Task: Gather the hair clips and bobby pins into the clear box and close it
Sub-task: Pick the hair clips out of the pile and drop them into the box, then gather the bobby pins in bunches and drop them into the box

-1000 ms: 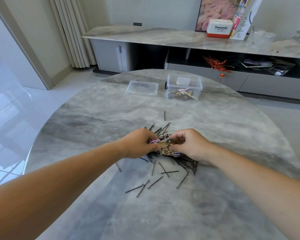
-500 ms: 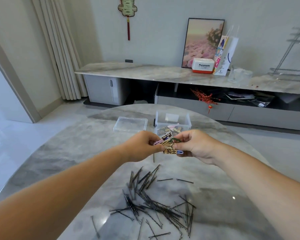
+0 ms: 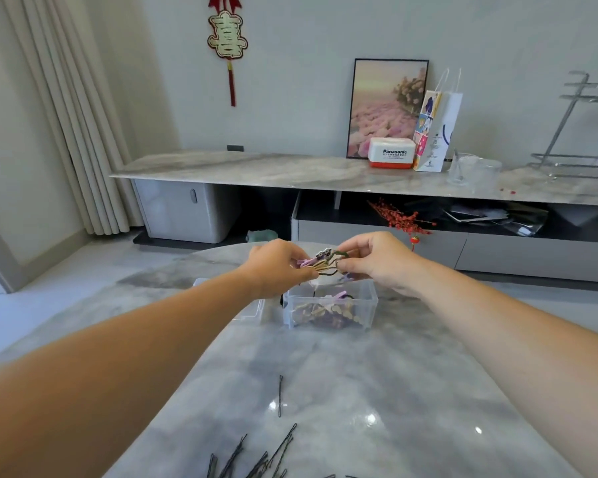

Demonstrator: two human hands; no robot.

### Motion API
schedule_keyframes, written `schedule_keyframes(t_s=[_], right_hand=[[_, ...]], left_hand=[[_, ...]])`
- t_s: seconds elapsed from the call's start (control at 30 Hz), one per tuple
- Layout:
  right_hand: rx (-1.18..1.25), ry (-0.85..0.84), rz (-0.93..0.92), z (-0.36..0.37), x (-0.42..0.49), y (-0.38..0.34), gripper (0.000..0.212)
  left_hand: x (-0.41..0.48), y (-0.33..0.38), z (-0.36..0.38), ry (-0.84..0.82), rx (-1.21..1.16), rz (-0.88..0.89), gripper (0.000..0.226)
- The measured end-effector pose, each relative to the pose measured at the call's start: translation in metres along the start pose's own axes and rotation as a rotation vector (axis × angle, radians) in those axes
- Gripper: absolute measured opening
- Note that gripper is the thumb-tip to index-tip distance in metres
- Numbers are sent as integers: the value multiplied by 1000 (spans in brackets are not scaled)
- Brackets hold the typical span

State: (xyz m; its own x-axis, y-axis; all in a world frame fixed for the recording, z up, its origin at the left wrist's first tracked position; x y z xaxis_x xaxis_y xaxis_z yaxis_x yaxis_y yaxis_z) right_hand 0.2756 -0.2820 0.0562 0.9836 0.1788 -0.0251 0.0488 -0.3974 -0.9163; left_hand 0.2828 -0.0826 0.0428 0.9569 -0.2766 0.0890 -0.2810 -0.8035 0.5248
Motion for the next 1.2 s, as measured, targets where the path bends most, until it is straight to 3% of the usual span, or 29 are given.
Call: schedule_keyframes(t_s=[0.2,0.43,0.67,0.77,0.93,1.07,1.2], right_hand=[[-166,21,-98,3,-3,10,25],[-251,51,-142,10,-14,8,21],[-237,302,-160,10,-65,8,10],[-314,163,-118,37,-129,13,14],[-580,-344,-139,122,-191,17,45],[-735,-381,-108,158,-180,22,54],[-866,-468,-349,161,-216,30,56]], left_hand=[[0,-9,14,25,-64,19,37],[-18,1,11,62,-38,33,34],[-87,-6,-7,195,-234,-90,15],[-152,-19,-3,93,-160,-147,14],[-244,-32,20,18,80,-154,27],[-286,-29,26,90,180,-194,32],[-322,-38,17,51,410,-323,37]])
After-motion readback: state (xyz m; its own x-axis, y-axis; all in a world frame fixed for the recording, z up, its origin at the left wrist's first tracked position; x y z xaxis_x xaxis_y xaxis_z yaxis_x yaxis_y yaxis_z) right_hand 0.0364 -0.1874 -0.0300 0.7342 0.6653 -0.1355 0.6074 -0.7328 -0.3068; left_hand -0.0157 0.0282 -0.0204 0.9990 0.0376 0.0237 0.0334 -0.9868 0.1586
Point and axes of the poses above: each hand's wrist, its own x-axis towards the middle knuckle, its own z-axis out of the palm, y = z × x, the point moved 2 cm from there along x, towards the middle knuckle, and after that the axes turned 1 degree about x, right-handed, at the moved point
